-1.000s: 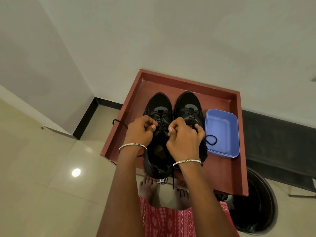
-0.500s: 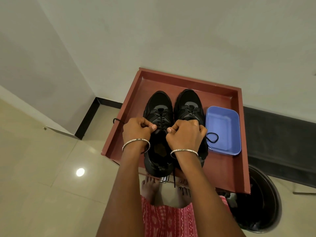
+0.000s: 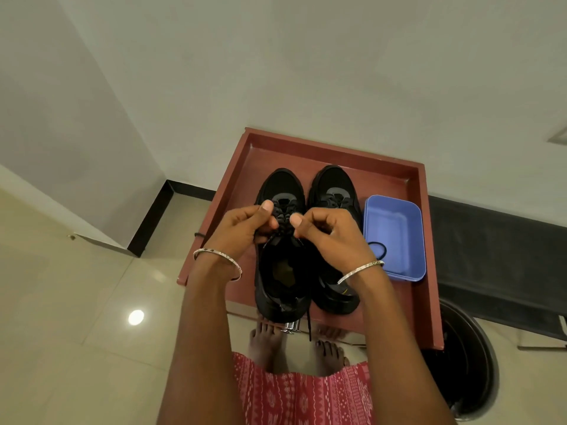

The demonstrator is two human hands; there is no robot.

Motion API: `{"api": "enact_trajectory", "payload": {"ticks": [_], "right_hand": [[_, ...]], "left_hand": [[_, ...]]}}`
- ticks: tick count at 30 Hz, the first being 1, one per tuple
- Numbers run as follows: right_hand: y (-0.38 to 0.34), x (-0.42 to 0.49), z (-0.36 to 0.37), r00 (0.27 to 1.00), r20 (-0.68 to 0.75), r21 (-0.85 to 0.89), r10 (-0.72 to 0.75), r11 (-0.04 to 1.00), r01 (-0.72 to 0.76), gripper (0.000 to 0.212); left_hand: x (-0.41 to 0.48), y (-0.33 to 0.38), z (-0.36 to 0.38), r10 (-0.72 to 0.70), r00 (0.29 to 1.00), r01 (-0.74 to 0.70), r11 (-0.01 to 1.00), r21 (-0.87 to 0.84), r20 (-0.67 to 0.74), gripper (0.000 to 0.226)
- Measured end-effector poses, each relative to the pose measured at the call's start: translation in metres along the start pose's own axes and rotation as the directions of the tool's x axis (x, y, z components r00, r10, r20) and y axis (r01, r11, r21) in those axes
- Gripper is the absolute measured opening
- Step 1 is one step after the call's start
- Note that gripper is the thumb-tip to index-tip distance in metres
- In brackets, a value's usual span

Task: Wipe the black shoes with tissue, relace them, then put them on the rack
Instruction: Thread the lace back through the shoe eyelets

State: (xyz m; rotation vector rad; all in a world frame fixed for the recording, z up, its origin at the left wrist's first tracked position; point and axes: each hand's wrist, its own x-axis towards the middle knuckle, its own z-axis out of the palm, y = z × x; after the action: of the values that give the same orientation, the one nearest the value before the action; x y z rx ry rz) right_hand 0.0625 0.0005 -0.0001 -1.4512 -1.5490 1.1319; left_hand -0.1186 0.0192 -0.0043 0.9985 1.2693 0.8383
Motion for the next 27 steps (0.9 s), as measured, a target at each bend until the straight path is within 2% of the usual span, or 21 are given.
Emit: {"api": "enact_trajectory", "payload": {"ticks": [2, 4, 7, 9, 12, 15, 17, 19, 20, 21, 22, 24, 27], "right_hand": [[-0.003, 0.006, 0.004, 0.998, -0.056, 0.167, 0.014, 0.986, -0.005, 0.028], [-0.001, 0.011, 0.006, 0.996, -0.079, 0.248, 0.046, 0.968, -0.025, 0.026], [0.003, 0.011, -0.003, 0.993, -0.117, 0.146, 0.032, 0.989, -0.014, 0.025], [0.003, 0.004, -0.020, 0.997, -0.064, 0.143, 0.048, 0.989, -0.038, 0.025], [0.002, -0.013, -0.048, 0.982, 0.139, 0.214, 0.125, 0.965, -0.153, 0.023], [0.004, -0.030, -0.075, 0.931, 0.306, -0.001, 0.201, 0.978, -0.210, 0.018], [0.002, -0.041, -0.093, 0.918, 0.284, -0.198, 0.276, 0.954, -0.226, 0.012], [-0.005, -0.046, -0.104, 0.968, 0.038, -0.403, 0.248, 0.890, -0.212, 0.006], [-0.008, -0.045, -0.103, 0.979, -0.107, -0.421, 0.173, 0.884, -0.202, 0.008], [-0.014, -0.041, -0.096, 0.972, -0.203, -0.340, 0.114, 0.923, -0.180, 0.008], [-0.018, -0.035, -0.083, 0.968, -0.233, -0.255, 0.098, 0.954, -0.158, 0.007], [-0.018, -0.020, -0.050, 0.981, -0.179, -0.314, 0.074, 0.941, -0.128, 0.008], [-0.005, -0.007, -0.007, 0.985, 0.004, -0.528, 0.173, 0.837, -0.145, 0.034]], "left_hand": [[0.003, 0.001, 0.004, -0.021, 1.000, 0.020, 0.996, -0.084, -0.005, 0.033], [0.005, 0.000, 0.007, -0.057, 0.998, 0.057, 0.983, -0.172, 0.005, 0.032], [0.006, 0.002, 0.011, -0.109, 0.994, 0.100, 0.961, -0.256, -0.021, 0.032], [0.007, 0.003, 0.012, -0.149, 0.988, 0.128, 0.949, -0.289, -0.049, 0.030], [0.007, 0.004, 0.012, -0.193, 0.979, 0.161, 0.932, -0.324, -0.067, 0.027], [0.007, 0.004, 0.010, -0.214, 0.974, 0.178, 0.922, -0.343, -0.072, 0.025], [0.008, 0.004, 0.010, -0.221, 0.972, 0.183, 0.922, -0.342, -0.075, 0.027], [0.011, 0.002, 0.009, -0.229, 0.968, 0.187, 0.932, -0.309, -0.103, 0.033], [0.012, 0.001, 0.008, -0.233, 0.965, 0.192, 0.940, -0.281, -0.121, 0.036], [0.014, 0.000, 0.007, -0.236, 0.962, 0.195, 0.947, -0.256, -0.139, 0.038], [0.015, -0.001, 0.006, -0.236, 0.960, 0.196, 0.951, -0.240, -0.152, 0.039], [0.015, -0.001, 0.006, -0.233, 0.960, 0.195, 0.955, -0.225, -0.157, 0.039], [0.013, -0.002, 0.005, -0.205, 0.964, 0.173, 0.967, -0.185, -0.172, 0.038]]}}
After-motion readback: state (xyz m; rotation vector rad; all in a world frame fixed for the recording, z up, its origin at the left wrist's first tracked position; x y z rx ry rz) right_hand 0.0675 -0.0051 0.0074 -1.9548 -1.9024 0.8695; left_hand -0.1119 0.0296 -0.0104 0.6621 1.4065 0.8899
